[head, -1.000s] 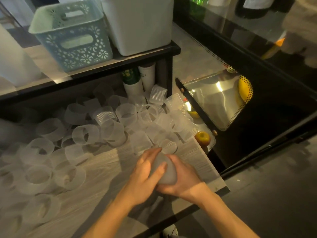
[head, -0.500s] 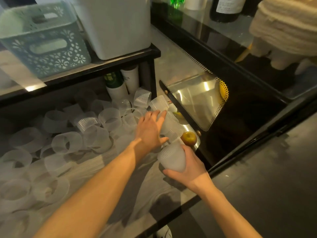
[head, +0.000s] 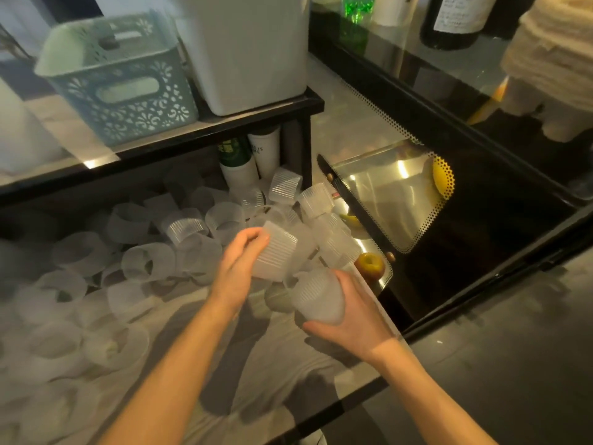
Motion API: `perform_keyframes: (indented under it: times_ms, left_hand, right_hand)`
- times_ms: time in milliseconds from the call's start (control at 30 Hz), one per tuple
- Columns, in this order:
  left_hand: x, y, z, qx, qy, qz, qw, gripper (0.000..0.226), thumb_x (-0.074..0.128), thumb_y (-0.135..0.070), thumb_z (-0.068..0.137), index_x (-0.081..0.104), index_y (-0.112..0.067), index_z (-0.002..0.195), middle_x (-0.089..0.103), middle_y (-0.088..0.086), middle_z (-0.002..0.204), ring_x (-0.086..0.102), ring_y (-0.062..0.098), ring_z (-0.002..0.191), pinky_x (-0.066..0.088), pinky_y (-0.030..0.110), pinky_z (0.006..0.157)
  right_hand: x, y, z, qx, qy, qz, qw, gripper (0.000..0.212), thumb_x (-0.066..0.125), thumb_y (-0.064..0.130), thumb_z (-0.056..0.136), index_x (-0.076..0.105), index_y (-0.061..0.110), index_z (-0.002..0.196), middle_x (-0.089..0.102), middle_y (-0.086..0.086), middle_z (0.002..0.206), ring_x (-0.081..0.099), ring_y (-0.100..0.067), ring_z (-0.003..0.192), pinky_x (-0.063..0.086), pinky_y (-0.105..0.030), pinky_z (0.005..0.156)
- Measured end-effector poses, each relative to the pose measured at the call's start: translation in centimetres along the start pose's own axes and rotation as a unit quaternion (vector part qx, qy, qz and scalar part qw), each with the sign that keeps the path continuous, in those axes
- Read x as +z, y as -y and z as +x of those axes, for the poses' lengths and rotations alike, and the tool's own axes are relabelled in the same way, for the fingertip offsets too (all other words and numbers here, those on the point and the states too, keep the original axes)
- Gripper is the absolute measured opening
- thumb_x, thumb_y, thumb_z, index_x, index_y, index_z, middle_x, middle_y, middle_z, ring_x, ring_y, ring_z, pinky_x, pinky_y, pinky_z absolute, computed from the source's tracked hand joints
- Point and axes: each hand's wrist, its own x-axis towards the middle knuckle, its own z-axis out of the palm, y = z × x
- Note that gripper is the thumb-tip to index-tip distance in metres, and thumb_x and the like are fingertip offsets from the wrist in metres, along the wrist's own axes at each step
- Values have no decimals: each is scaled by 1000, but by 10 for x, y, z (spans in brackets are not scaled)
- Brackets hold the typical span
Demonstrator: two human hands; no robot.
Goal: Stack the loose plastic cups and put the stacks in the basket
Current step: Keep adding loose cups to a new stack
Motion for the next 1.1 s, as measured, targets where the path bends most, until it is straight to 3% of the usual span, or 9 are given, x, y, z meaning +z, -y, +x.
perform_keyframes:
  times_ms: [67, 267, 433, 633, 800, 867, 967, 1033, 1100]
  left_hand:
    - [-11, 3, -17, 13, 5, -17, 1000, 44, 61, -54, 73, 66, -22, 102, 64, -3, 102, 56, 7, 95, 41, 27, 85]
    - [-25, 5, -45, 113, 12, 168, 979, 51, 55, -53, 78, 55, -29, 123, 56, -6, 112, 55, -2, 104, 38, 9, 89]
    - [-30, 6, -52, 119, 2, 176, 977, 43, 55, -51, 80, 52, -40, 121, 54, -7, 112, 55, 7, 108, 40, 15, 92]
    - [-22, 7, -54, 104, 45, 195, 974, 45, 53, -56, 81, 55, -35, 121, 54, -8, 113, 54, 8, 110, 37, 14, 92]
    - [5, 28, -65, 59, 129, 221, 965, 70, 37, -75, 81, 26, -44, 142, 33, -24, 139, 28, -11, 132, 19, 1, 103]
    - [9, 32, -61, 47, 146, 183, 971, 70, 35, -77, 82, 32, -40, 142, 38, -17, 140, 32, -9, 133, 21, 3, 104]
    - [16, 40, -43, 59, 69, 138, 986, 50, 43, -63, 87, 50, -36, 129, 51, -12, 126, 47, -6, 120, 37, 11, 99]
    - [19, 46, -30, 82, 5, 183, 980, 39, 57, -52, 90, 55, -32, 124, 52, -15, 118, 52, -4, 110, 46, 21, 91]
    - [21, 55, -17, 115, 10, 266, 957, 41, 64, -40, 90, 57, -23, 126, 51, -12, 116, 52, 1, 106, 48, 28, 91]
  right_hand:
    - [9, 10, 1, -36, 6, -6, 999, 96, 81, 63, 63, 28, 45, 140, 40, 21, 137, 42, -1, 125, 47, -37, 104]
    - [23, 34, 5, -84, 50, -41, 994, 95, 84, 53, 63, 20, 53, 134, 34, 20, 135, 39, 0, 121, 43, -27, 98]
    - [29, 37, 8, -99, 46, -51, 993, 90, 84, 59, 60, 23, 57, 126, 35, 22, 127, 42, 2, 115, 46, -24, 91]
    - [28, 39, 5, -106, 60, -38, 992, 88, 83, 56, 63, 28, 46, 131, 37, 18, 125, 48, -1, 108, 50, -25, 85]
    - [29, 26, 6, -92, 51, -61, 993, 99, 82, 59, 62, 26, 40, 141, 36, 17, 133, 44, -4, 116, 46, -27, 94]
    - [28, 14, 3, -70, 55, -71, 994, 102, 79, 65, 62, 24, 39, 143, 33, 20, 131, 40, -2, 119, 45, -28, 98]
    - [24, -4, -1, -17, 44, -56, 997, 105, 73, 70, 55, 22, 43, 142, 34, 20, 130, 40, -6, 121, 45, -33, 100]
    - [19, -13, -2, 1, 18, -36, 999, 101, 74, 70, 55, 24, 45, 140, 36, 20, 131, 41, -6, 120, 46, -31, 96]
    - [13, -21, -2, 9, -3, -34, 999, 98, 75, 69, 58, 25, 45, 138, 36, 21, 131, 41, -7, 119, 45, -29, 94]
